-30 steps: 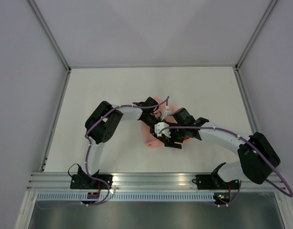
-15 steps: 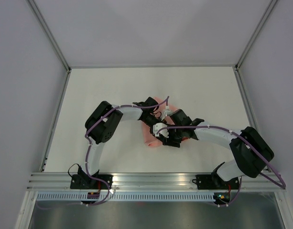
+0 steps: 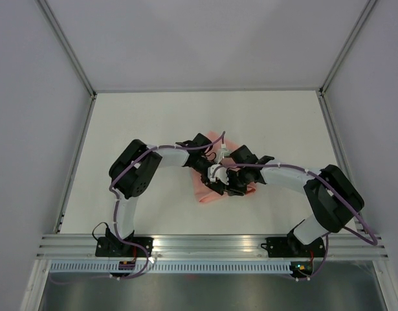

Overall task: Fold the napkin, place the utensils inside, and roll it up
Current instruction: Roll the napkin with the utensil

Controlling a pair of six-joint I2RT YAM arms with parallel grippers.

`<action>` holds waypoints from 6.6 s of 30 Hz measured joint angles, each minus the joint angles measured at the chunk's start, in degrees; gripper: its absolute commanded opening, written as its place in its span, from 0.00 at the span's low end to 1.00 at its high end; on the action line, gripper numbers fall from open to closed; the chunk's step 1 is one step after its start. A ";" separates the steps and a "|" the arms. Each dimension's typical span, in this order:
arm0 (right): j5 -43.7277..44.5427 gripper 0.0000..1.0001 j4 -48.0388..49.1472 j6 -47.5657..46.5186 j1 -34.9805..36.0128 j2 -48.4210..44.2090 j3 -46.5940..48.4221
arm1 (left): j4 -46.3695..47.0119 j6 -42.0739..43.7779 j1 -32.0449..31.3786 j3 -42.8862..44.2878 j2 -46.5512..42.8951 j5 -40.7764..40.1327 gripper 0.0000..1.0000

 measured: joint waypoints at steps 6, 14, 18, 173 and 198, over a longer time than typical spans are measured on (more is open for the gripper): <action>-3.80 0.33 -4.76 -1.29 -2.40 3.72 4.37 | 4.35 -2.84 0.63 -2.80 -1.70 -0.79 0.39; -8.81 0.28 -11.32 -3.58 -5.16 8.61 9.73 | 11.30 -7.43 2.38 -7.41 -4.59 -1.38 0.39; -12.04 0.25 -15.10 -5.75 -7.02 11.50 12.61 | 14.14 -9.84 3.65 -9.55 -6.84 -2.51 0.39; -16.33 0.68 -18.60 -6.86 -23.89 -22.34 0.15 | 7.93 -5.07 -8.76 5.51 9.64 11.98 0.02; 9.35 0.52 2.36 -0.50 7.91 -17.66 -14.34 | 4.83 -10.58 -6.51 7.56 12.70 15.54 0.07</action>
